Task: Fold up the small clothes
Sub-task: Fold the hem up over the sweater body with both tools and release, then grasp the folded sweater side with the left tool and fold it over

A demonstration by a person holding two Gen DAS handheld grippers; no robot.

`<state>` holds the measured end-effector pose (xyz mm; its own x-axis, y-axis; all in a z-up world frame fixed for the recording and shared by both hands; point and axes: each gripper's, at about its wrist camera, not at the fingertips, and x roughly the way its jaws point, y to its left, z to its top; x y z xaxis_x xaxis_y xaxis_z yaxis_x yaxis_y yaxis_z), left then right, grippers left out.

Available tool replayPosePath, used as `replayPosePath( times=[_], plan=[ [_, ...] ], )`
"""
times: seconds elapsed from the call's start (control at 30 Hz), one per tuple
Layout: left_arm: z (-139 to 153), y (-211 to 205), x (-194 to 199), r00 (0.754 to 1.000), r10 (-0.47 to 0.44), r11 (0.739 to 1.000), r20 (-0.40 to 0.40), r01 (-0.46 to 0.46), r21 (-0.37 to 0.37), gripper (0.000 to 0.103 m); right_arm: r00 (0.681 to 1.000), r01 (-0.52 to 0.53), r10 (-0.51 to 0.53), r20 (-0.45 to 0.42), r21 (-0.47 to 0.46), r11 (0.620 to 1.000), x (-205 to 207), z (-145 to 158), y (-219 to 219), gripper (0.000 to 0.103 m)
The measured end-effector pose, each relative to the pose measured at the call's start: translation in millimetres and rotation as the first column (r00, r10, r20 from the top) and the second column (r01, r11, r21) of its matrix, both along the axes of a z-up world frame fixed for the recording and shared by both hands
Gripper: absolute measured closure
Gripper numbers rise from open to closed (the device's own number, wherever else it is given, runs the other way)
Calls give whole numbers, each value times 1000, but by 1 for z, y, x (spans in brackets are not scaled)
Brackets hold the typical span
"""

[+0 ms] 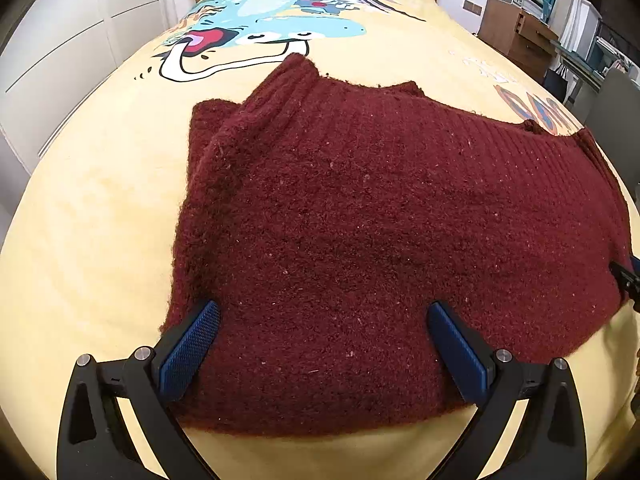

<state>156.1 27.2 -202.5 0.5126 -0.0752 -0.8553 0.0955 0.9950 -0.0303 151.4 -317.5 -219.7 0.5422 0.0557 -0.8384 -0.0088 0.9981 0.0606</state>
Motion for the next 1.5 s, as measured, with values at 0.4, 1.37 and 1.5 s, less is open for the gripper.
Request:
replayPosePath(
  times=[0.4, 1.37, 1.5],
  plan=[
    [9, 2, 4, 997, 10, 1000, -80, -10, 2, 1, 1000, 4, -4, -31, -5, 1000, 5, 6, 0, 0],
    [-9, 68, 46, 947, -31, 944, -321, -78, -320, 24, 985, 20, -17, -171, 16, 1000, -101, 14, -13, 0],
    [-5, 63, 48, 939, -46, 913, -342, -100, -396, 61, 986, 32, -27, -165, 27, 999, -102, 15, -17, 0]
  ],
)
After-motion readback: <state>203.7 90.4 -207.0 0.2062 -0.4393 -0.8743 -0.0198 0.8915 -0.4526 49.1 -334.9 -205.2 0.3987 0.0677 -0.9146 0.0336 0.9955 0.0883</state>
